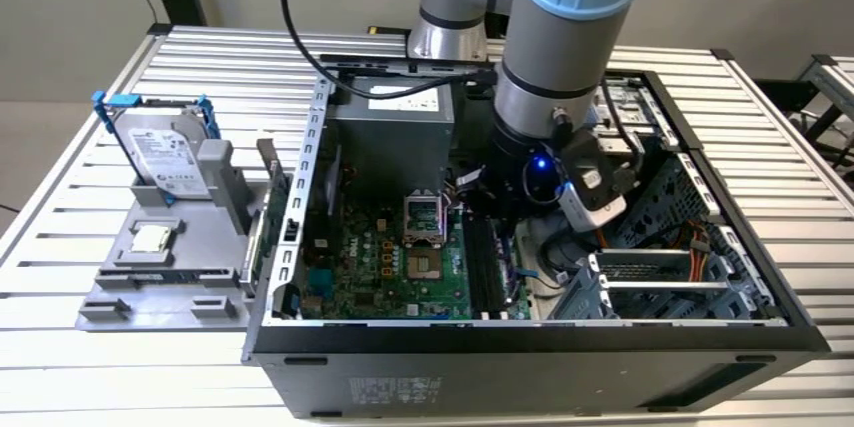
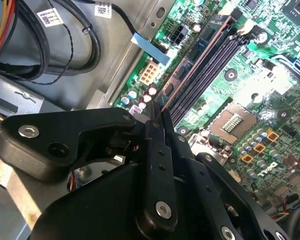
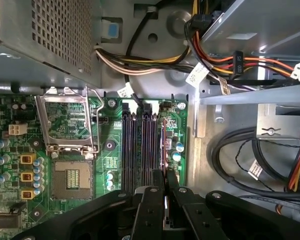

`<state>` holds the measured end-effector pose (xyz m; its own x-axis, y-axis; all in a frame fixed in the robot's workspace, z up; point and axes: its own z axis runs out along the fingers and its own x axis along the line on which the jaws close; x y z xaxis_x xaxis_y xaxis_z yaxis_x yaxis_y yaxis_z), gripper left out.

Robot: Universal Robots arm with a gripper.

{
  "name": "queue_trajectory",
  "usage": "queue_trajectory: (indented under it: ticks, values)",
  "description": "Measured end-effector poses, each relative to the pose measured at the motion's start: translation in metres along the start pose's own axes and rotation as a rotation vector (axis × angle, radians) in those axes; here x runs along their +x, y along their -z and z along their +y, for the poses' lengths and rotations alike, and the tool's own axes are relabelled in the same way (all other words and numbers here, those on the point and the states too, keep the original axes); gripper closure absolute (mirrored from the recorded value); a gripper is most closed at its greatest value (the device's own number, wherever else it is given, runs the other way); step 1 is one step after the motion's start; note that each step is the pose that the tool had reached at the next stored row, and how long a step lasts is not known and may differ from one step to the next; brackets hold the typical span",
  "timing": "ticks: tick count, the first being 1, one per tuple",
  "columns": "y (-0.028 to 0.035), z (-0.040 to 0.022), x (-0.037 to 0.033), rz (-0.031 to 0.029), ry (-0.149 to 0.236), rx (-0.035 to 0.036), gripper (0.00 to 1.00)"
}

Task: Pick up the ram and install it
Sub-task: 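Insert the ram into the slot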

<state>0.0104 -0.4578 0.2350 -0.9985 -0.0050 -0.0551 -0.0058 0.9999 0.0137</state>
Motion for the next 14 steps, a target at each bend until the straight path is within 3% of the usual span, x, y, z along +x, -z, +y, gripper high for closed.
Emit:
queue_trajectory:
  ticks: [14]
  values:
    - [-0.0061,-0.0002,0.0033,0.0,0.0,0.0028,1.0]
